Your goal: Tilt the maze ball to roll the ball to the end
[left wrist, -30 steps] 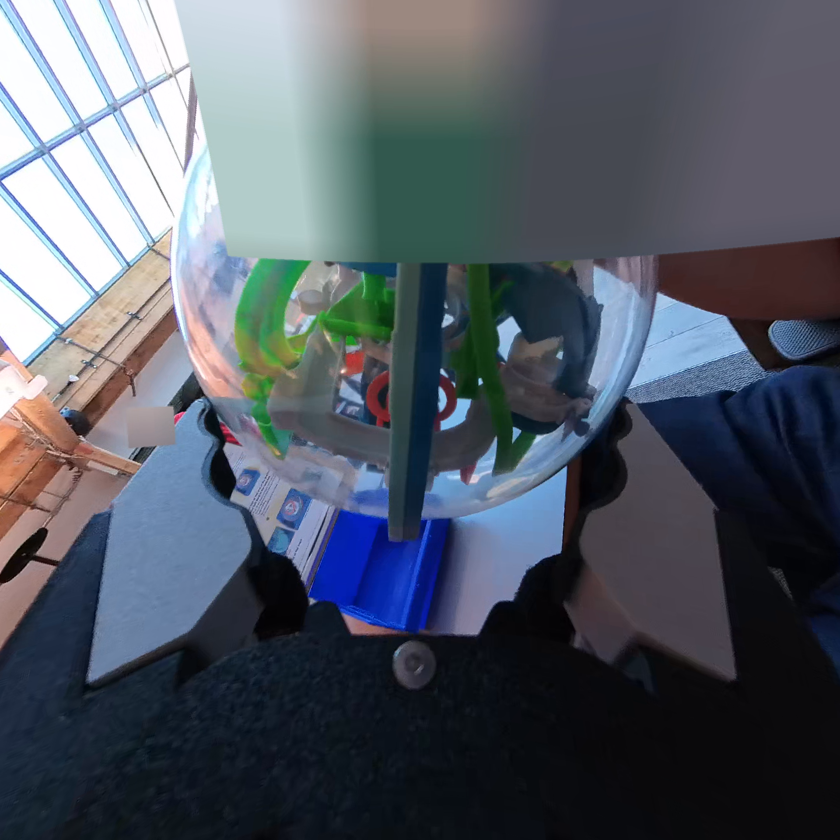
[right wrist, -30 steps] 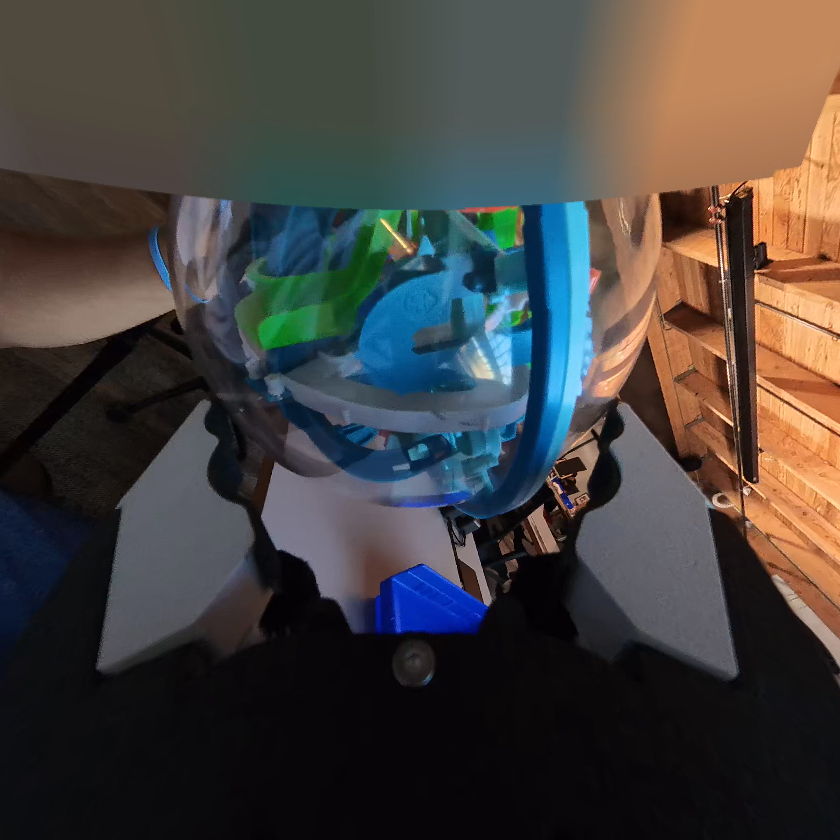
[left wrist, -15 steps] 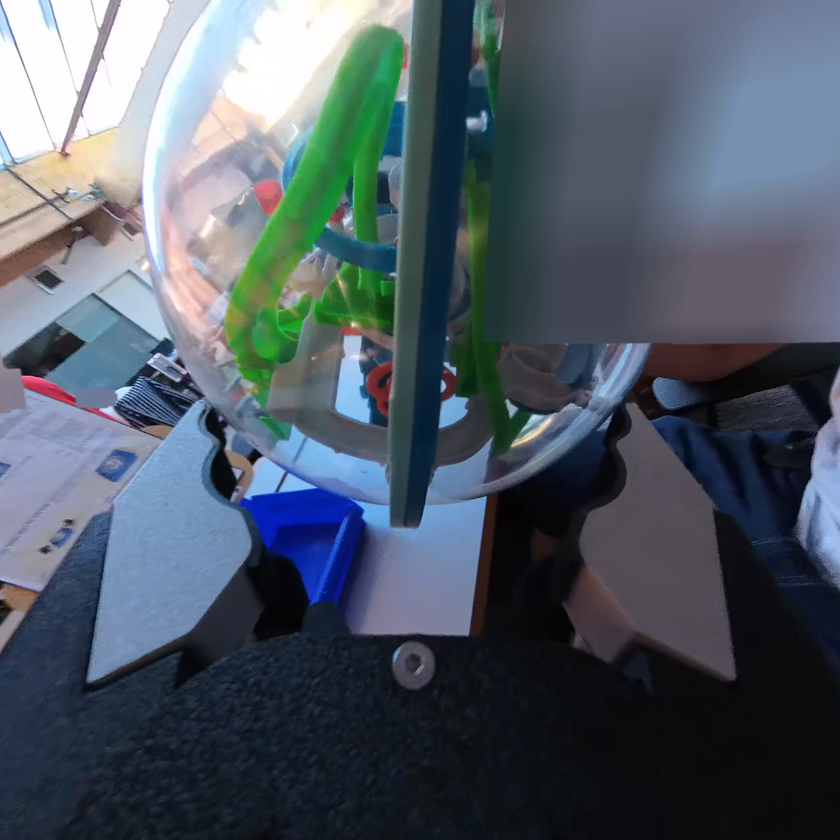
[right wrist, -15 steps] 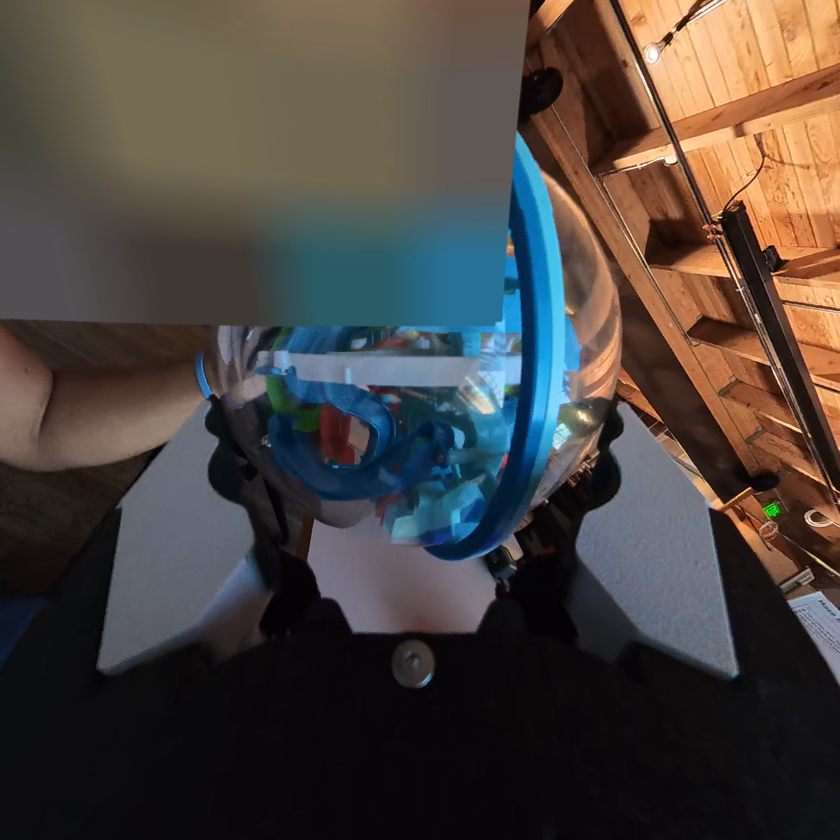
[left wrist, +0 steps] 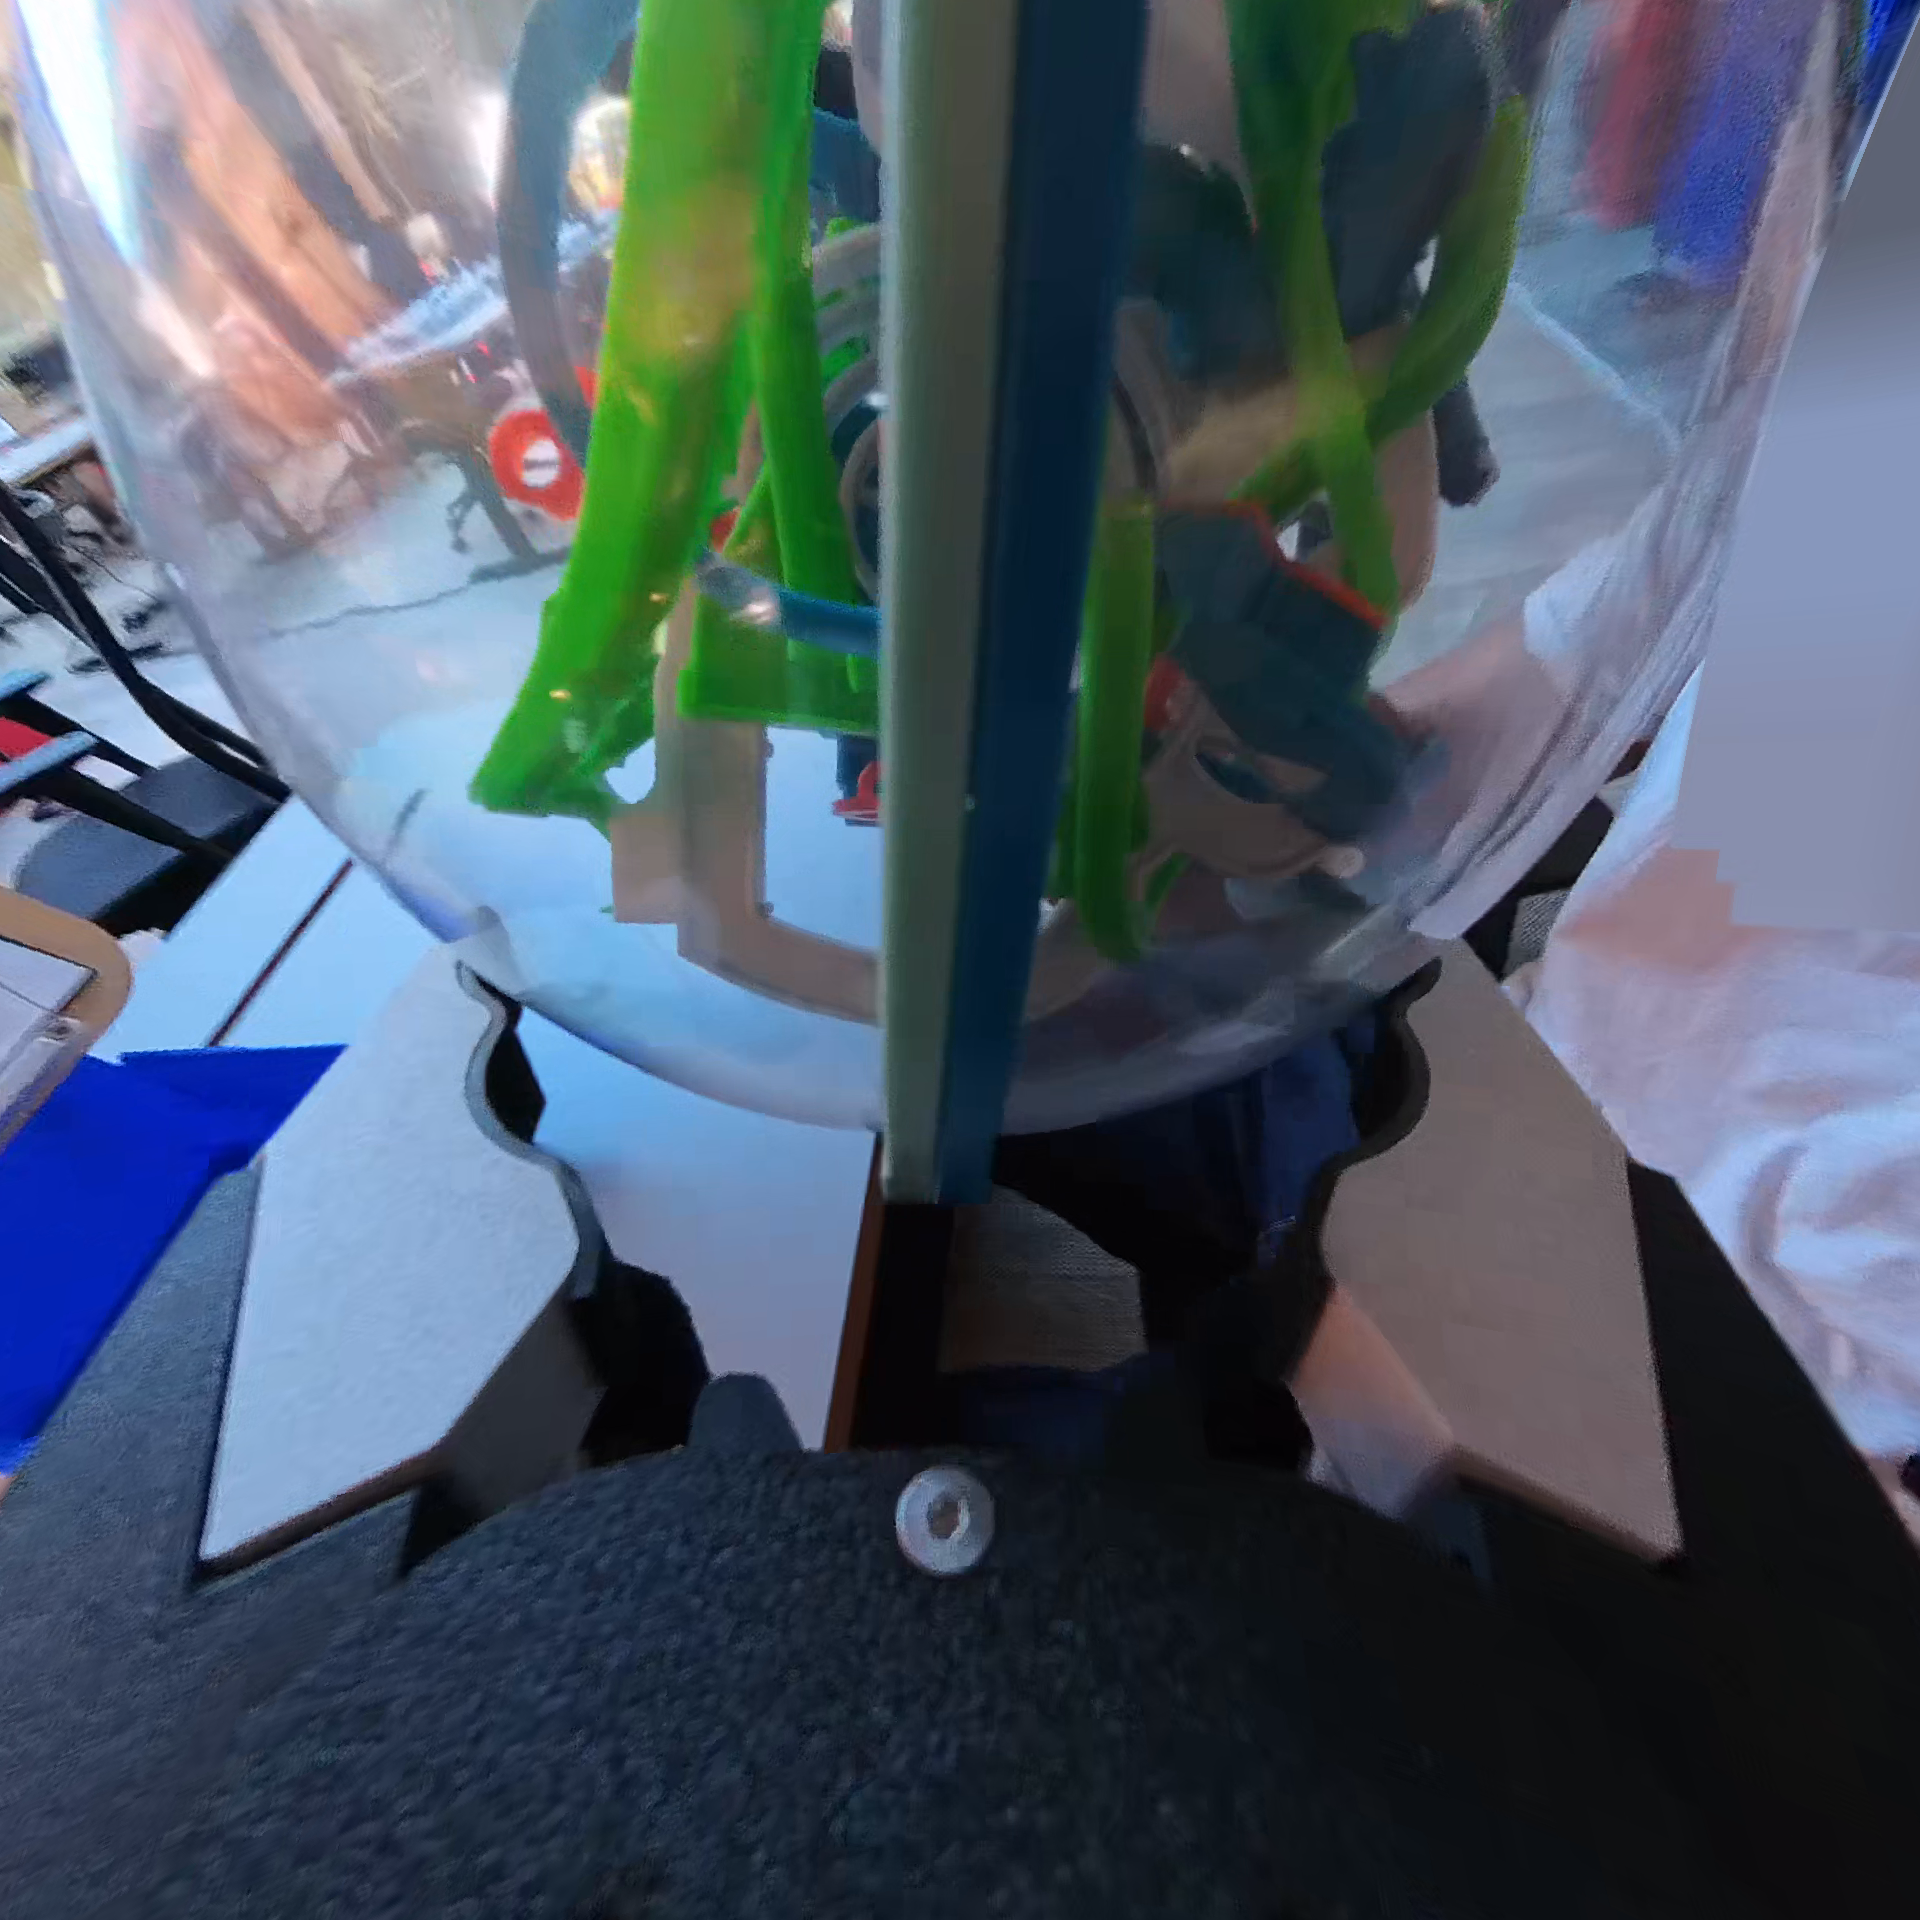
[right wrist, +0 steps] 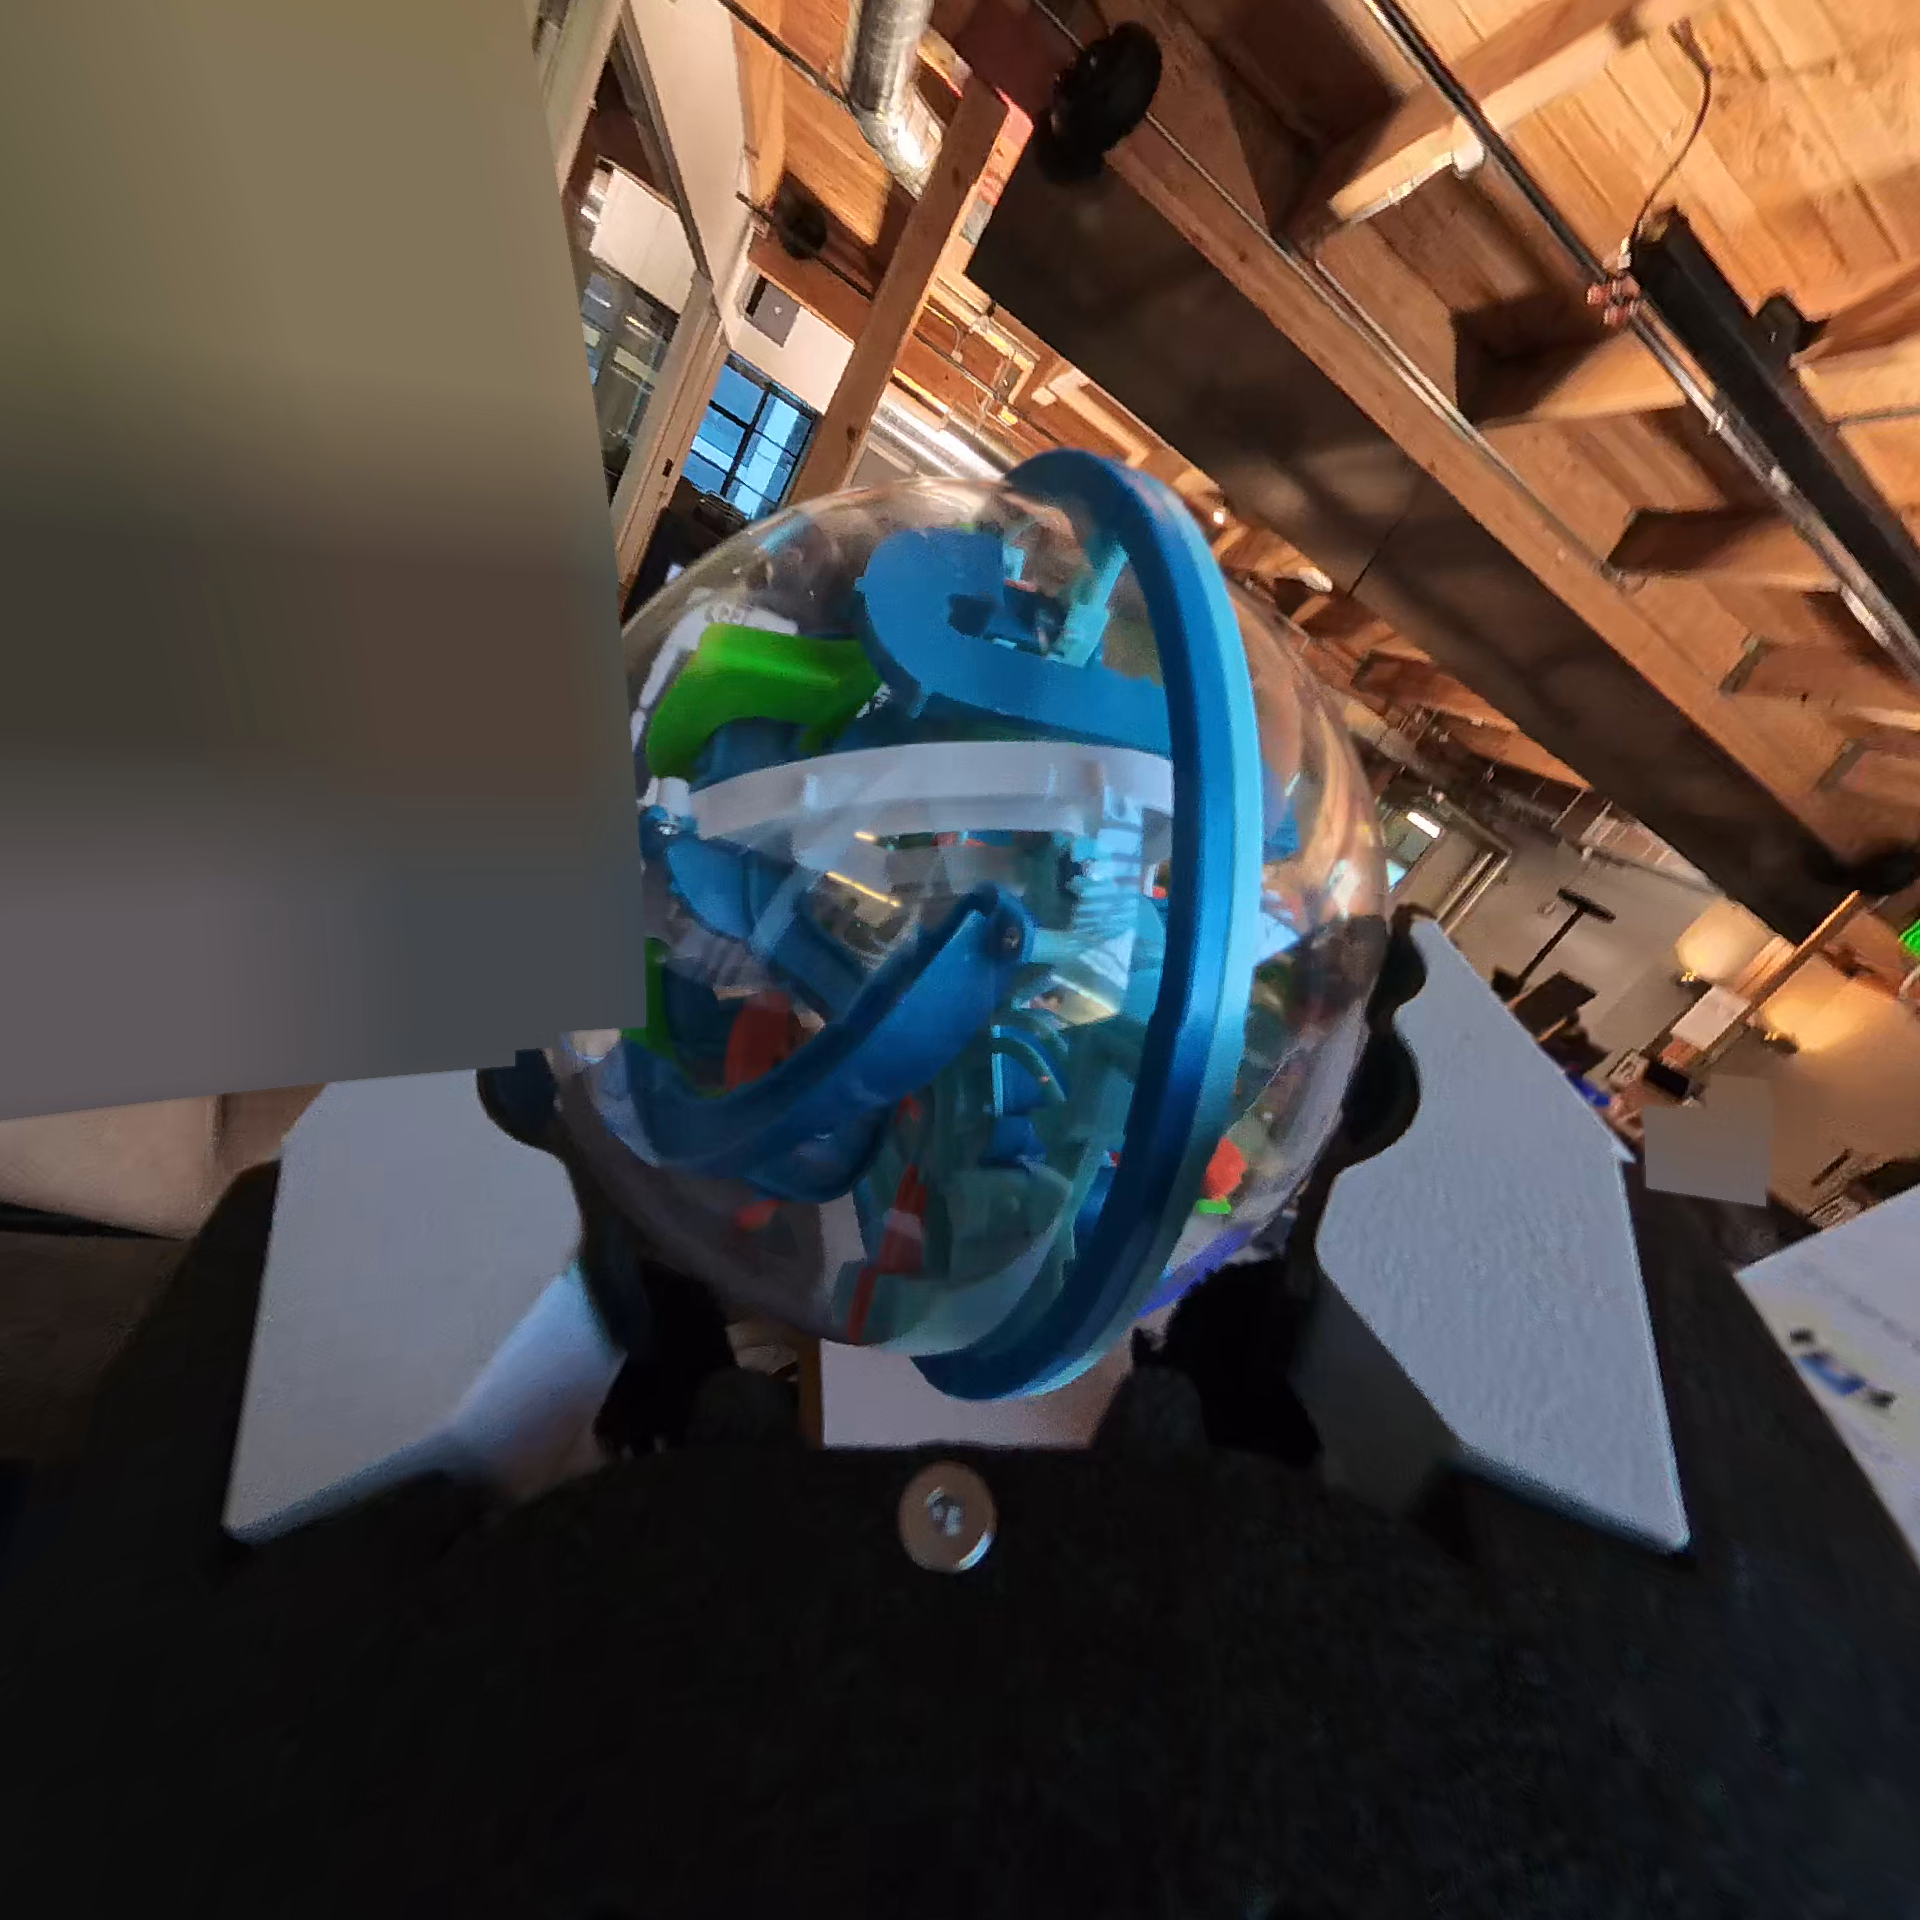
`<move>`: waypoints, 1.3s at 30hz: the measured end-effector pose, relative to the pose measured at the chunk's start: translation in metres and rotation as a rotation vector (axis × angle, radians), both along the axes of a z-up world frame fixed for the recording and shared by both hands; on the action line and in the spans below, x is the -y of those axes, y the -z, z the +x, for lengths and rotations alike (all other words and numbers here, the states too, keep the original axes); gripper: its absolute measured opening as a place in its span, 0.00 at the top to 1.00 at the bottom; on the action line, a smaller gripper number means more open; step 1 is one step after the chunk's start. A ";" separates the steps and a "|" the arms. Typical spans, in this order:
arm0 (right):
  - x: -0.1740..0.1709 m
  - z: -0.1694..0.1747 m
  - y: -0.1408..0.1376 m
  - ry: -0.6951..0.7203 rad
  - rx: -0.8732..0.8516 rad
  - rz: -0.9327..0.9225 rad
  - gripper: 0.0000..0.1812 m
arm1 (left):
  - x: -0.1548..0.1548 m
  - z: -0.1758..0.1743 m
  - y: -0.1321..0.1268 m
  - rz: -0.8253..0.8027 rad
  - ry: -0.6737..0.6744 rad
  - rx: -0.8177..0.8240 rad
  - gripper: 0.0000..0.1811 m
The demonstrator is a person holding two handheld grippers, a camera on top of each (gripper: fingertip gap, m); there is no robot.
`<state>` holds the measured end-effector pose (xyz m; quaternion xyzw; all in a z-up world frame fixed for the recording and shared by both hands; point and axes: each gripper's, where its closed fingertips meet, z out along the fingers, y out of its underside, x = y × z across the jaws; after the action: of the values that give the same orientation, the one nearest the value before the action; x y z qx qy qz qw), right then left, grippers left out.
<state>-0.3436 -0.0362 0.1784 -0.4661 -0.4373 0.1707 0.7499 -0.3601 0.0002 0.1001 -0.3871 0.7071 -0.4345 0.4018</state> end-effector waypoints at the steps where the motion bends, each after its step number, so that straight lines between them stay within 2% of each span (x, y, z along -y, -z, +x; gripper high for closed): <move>1: -0.002 0.003 0.001 0.000 -0.006 -0.016 0.15 | -0.001 0.002 0.000 -0.012 -0.002 -0.001 0.14; 5: 0.008 0.002 0.001 -0.011 0.044 0.060 0.15 | 0.003 0.006 0.003 0.063 -0.013 0.011 0.14; 11: 0.039 -0.007 -0.008 -0.077 0.090 0.264 0.15 | 0.019 0.006 -0.008 0.221 -0.029 0.101 0.14; 17: 0.054 -0.008 -0.003 -0.062 0.180 0.338 0.16 | 0.026 0.004 -0.010 0.344 -0.078 0.113 0.14; 30: 0.063 -0.010 0.004 -0.038 0.274 0.450 0.16 | 0.025 0.001 -0.013 0.496 -0.150 0.145 0.15; 33: 0.060 -0.006 0.007 -0.033 0.300 0.486 0.16 | 0.023 -0.002 -0.016 0.558 -0.204 0.151 0.15; 39: 0.048 -0.002 0.010 -0.026 0.289 0.454 0.16 | 0.017 -0.007 -0.019 0.562 -0.242 0.145 0.15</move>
<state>-0.3460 -0.0844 0.1689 -0.2997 -0.5727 0.0096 0.7629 -0.3672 -0.0172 0.1196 -0.3104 0.7176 -0.1977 0.5913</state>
